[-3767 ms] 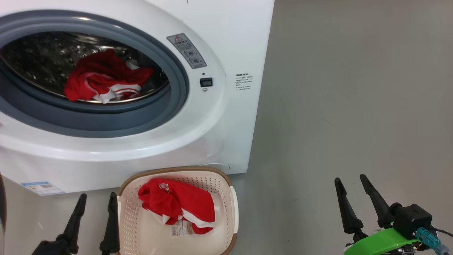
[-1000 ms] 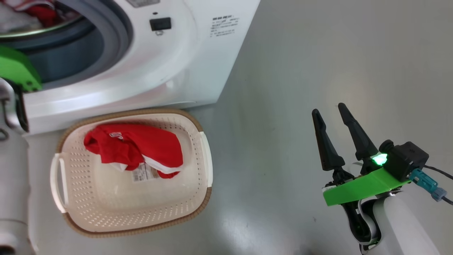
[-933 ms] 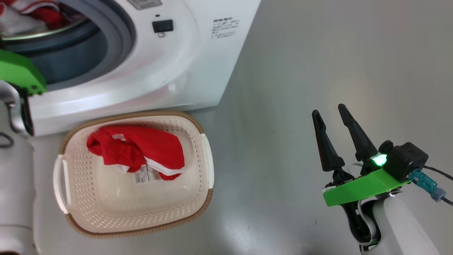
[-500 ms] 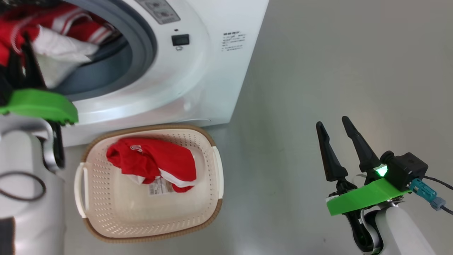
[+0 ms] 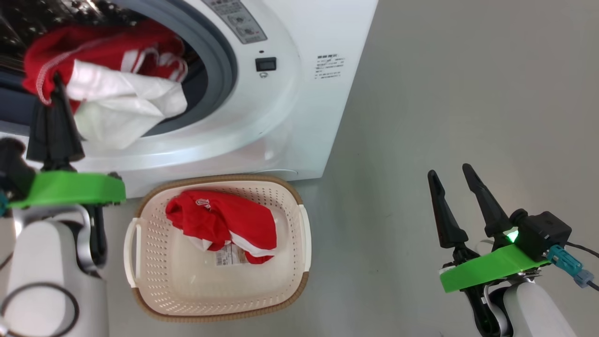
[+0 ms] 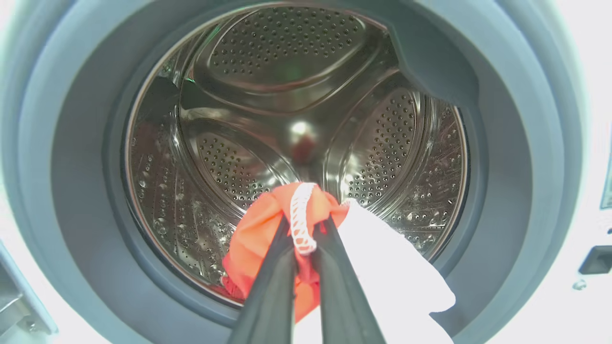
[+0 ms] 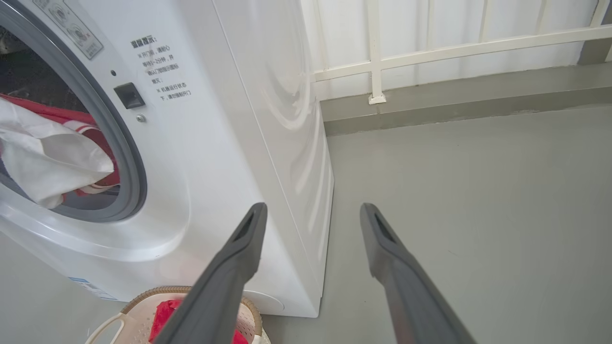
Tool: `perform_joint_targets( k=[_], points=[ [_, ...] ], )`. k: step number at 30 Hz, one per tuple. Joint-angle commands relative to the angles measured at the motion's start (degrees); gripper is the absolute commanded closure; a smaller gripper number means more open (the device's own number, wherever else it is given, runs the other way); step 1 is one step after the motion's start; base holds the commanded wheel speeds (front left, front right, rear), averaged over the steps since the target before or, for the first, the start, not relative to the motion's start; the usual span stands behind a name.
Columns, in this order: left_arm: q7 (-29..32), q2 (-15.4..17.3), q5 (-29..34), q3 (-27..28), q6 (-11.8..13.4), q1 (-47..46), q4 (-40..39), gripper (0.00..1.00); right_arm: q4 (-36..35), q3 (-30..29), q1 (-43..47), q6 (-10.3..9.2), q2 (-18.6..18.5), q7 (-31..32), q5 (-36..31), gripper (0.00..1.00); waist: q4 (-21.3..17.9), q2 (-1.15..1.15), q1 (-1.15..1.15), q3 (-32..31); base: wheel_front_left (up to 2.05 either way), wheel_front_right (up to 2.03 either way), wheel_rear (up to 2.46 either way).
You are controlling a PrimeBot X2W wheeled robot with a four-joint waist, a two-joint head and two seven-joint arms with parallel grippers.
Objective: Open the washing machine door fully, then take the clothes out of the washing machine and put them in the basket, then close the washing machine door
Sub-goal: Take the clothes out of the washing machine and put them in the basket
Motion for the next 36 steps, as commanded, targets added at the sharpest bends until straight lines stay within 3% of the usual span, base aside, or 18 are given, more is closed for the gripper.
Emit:
perform_joint_targets(
  k=[1, 19, 26, 36],
  points=[
    [-0.29, 1.18, -0.27, 1.98, -0.59, 2.23, -3.80, 1.00, -1.20, 0.85, 1.25, 0.35, -0.20, -0.37, -0.42, 0.00, 0.46, 0.00, 0.00, -0.53, 0.00, 0.00, 0.00],
    [-0.29, -0.34, -0.77, 2.19, -1.34, 9.15, -20.63, 1.00, -1.51, 0.23, 1.54, 0.35, -0.20, -0.37, -0.74, 0.00, 1.40, 0.00, 0.00, -0.08, 0.00, 0.00, 0.00],
    [-0.29, -0.43, -1.49, 0.20, -1.76, 12.04, -16.50, 1.00, -1.61, 0.80, 0.74, 0.35, -0.20, -0.37, -0.43, 0.00, 0.80, 0.00, 0.00, 1.28, 0.00, 0.00, 0.00],
    [-0.29, -0.45, -1.92, -3.38, -1.19, 13.56, -4.32, 1.00, -2.05, 1.02, -0.52, 0.35, -0.20, -0.37, 0.26, 0.00, -0.09, 0.00, 0.00, 4.59, 0.00, 0.00, 0.00]
  ],
)
